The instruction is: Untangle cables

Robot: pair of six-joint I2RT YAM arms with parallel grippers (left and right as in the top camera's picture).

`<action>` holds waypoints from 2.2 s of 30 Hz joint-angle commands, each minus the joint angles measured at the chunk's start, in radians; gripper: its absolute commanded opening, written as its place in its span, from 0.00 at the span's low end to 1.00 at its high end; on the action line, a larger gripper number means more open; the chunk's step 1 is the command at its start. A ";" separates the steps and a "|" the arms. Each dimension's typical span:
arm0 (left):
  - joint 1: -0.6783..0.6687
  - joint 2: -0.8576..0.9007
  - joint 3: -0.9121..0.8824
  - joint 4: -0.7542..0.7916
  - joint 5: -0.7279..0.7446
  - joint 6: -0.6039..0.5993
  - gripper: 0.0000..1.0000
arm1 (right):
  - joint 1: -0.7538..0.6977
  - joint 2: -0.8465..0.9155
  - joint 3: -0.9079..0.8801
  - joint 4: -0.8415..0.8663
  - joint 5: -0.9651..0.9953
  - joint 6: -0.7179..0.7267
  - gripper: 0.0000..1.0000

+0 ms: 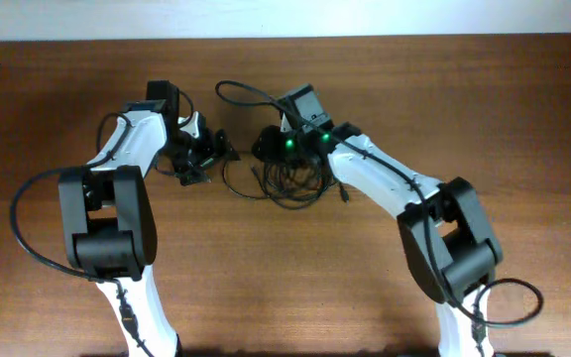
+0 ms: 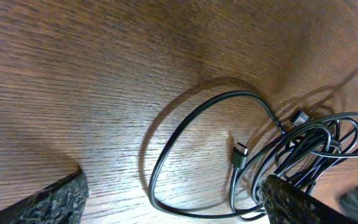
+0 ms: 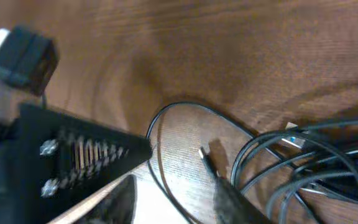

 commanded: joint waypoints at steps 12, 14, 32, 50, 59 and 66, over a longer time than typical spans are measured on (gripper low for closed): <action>0.000 -0.014 -0.005 0.001 0.023 -0.004 0.90 | 0.014 0.146 0.003 0.030 0.132 0.222 0.31; 0.001 -0.014 -0.005 0.001 0.023 -0.004 0.89 | 0.014 0.163 0.003 0.029 0.142 0.222 0.31; 0.000 -0.014 -0.005 0.009 0.064 0.001 0.97 | -0.091 -0.169 0.006 -0.048 -0.317 -0.201 0.04; 0.000 -0.014 -0.005 0.010 0.067 0.000 0.98 | -0.058 -0.116 -0.007 -0.433 -0.209 -0.506 0.30; -0.002 -0.014 -0.005 0.012 0.066 0.000 0.98 | -0.001 -0.013 -0.007 -0.290 -0.134 -0.507 0.35; -0.002 -0.014 -0.005 0.013 0.067 0.000 0.98 | 0.001 0.071 -0.007 -0.251 -0.078 -0.525 0.36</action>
